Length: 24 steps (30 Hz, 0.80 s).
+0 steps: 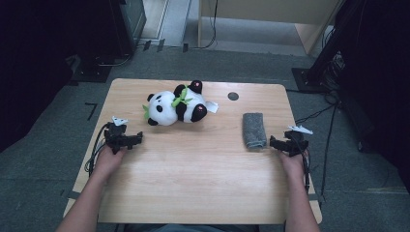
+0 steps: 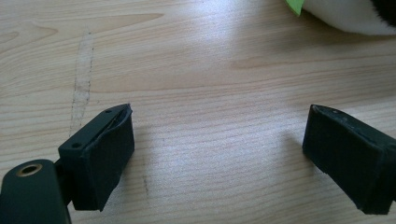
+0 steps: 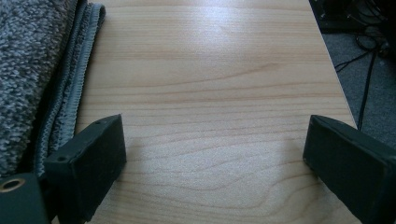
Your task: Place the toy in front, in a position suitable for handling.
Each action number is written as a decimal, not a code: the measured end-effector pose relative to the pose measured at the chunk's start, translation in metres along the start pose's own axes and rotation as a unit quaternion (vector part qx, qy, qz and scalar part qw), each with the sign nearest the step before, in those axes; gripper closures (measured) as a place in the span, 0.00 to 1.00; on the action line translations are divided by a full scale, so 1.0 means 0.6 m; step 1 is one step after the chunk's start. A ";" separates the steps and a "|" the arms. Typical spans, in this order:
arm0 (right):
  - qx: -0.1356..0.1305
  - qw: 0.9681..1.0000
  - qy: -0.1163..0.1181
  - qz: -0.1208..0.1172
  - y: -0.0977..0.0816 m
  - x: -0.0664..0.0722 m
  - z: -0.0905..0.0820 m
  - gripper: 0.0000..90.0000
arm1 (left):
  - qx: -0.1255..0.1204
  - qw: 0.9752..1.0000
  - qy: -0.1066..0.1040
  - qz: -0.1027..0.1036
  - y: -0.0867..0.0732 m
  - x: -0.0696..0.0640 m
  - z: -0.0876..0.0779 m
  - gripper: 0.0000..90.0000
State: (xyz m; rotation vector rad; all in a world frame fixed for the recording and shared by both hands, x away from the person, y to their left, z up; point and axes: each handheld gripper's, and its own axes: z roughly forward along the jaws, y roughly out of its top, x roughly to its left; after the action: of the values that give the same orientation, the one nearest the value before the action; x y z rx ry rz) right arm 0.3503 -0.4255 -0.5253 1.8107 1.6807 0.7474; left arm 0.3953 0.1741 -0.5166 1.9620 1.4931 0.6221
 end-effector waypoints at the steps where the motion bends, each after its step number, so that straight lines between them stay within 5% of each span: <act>1: 0.000 1.000 0.000 0.000 0.000 0.000 0.000 0.06 | 0.000 1.000 0.000 0.000 0.000 0.000 0.000 0.10; 24: 0.004 1.000 -0.002 0.002 0.000 0.005 0.000 0.03 | 0.000 1.000 0.011 -0.013 -0.001 -0.007 -0.001 0.10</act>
State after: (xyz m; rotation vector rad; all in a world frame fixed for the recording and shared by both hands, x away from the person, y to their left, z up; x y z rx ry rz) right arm 0.3505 -0.4226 -0.5255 1.8192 1.6801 0.7391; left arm 0.3931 0.1704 -0.5167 1.9373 1.5304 0.6355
